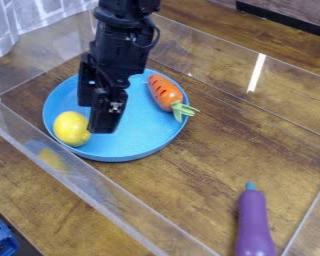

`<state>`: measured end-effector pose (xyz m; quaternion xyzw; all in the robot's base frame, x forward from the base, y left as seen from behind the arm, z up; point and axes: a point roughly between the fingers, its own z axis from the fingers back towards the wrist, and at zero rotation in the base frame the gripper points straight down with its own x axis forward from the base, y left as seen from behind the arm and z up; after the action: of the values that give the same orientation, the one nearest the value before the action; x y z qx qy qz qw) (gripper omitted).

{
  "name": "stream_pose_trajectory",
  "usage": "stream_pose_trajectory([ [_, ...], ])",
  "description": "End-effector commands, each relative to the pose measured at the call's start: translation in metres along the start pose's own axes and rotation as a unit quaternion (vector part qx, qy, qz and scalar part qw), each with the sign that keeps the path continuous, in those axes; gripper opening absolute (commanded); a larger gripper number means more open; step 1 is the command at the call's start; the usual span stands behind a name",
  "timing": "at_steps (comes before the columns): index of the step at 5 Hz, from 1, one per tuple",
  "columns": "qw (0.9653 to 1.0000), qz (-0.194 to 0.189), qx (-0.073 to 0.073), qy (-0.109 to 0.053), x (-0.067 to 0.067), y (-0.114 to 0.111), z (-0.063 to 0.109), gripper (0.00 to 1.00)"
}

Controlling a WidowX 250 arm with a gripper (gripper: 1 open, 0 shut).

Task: Remove the lemon from the blue tray and put it on the table

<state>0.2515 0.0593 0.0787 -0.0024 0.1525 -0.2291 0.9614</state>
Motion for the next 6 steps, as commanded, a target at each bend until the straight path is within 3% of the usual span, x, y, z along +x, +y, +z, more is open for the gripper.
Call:
stream_pose_trajectory([
  [1,0.9997,0.000,0.016,-0.021,-0.003,0.019,0.010,1.00],
  [3,0.9994,-0.002,0.020,-0.028,-0.009,0.039,0.005,1.00],
  [6,0.9995,-0.004,0.008,-0.030,-0.002,0.050,-0.025,1.00],
])
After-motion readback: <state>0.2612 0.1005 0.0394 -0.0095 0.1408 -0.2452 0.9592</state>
